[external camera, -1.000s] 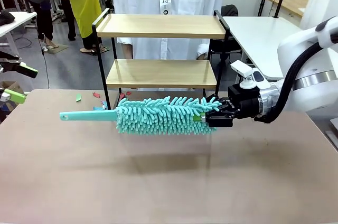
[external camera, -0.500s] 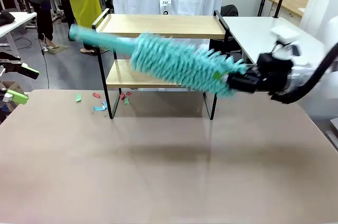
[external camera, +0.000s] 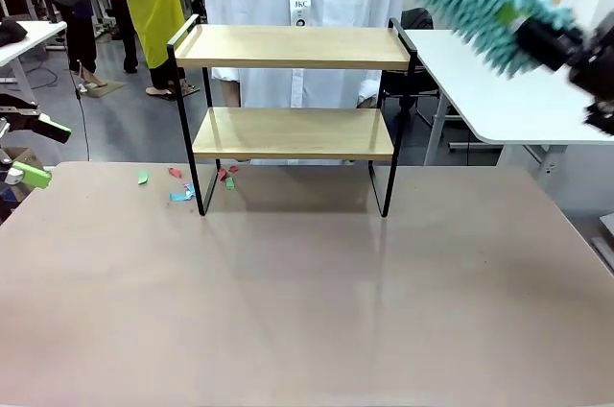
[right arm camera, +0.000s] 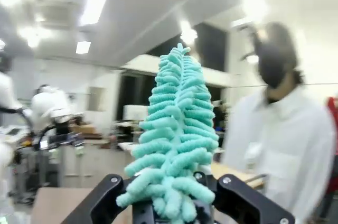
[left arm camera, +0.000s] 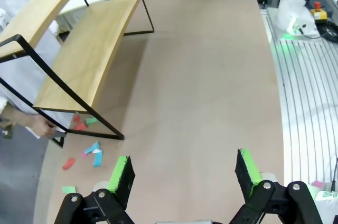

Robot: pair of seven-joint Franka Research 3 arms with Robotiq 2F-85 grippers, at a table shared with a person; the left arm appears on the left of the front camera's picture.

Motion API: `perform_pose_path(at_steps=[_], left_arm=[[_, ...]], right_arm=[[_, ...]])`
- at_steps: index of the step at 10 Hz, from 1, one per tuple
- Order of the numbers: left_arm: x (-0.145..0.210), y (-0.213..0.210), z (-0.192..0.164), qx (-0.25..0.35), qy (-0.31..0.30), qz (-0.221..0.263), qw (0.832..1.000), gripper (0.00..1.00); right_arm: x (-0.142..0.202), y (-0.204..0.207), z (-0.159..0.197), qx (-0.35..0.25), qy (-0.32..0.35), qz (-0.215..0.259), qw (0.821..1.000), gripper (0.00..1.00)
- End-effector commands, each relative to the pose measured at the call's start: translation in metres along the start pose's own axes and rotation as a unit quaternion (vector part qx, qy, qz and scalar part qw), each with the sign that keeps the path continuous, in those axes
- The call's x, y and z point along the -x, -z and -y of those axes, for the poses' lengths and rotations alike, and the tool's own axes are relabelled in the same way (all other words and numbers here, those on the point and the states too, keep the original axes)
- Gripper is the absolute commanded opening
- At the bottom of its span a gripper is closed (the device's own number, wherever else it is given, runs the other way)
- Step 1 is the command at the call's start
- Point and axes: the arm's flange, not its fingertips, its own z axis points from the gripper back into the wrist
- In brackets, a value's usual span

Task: Clean the shelf.
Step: Hand the Duster back to the human.

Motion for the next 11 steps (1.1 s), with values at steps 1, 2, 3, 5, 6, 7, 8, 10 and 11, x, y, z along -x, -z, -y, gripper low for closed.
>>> perform_pose_path(at_steps=[1,2,3,5,6,7,8,10,11], left_arm=[[0.000,0.000,-0.002,0.000,0.010,0.014,1.000,1.00],[0.000,0.000,-0.002,0.000,0.010,0.014,1.000,1.00],[0.000,0.000,-0.002,0.000,0.010,0.014,1.000,1.00],[0.000,0.000,-0.002,0.000,0.010,0.014,1.000,1.00],[0.000,0.000,-0.002,0.000,0.010,0.014,1.000,1.00],[0.000,0.000,-0.002,0.000,0.010,0.014,1.000,1.00],[0.000,0.000,-0.002,0.000,0.010,0.014,1.000,1.00],[0.000,0.000,-0.002,0.000,0.010,0.014,1.000,1.00],[0.000,0.000,-0.002,0.000,0.010,0.014,1.000,1.00]], right_arm=[[-0.006,-0.042,-0.071,0.134,-0.048,-0.001,0.990,0.16],[-0.013,-0.057,-0.069,0.185,-0.051,-0.014,0.981,0.16],[-0.018,-0.070,-0.069,0.237,-0.051,-0.031,0.970,0.16],[-0.017,-0.085,-0.065,0.311,-0.032,-0.073,0.947,0.16],[-0.009,-0.090,-0.060,0.332,-0.016,-0.104,0.937,0.16],[0.007,-0.093,-0.058,0.342,0.011,-0.137,0.930,0.16],[0.022,-0.098,-0.056,0.352,0.030,-0.161,0.922,0.16],[0.054,-0.106,-0.057,0.364,0.070,-0.196,0.908,0.16],[0.069,-0.110,-0.058,0.369,0.087,-0.212,0.901,0.16]])
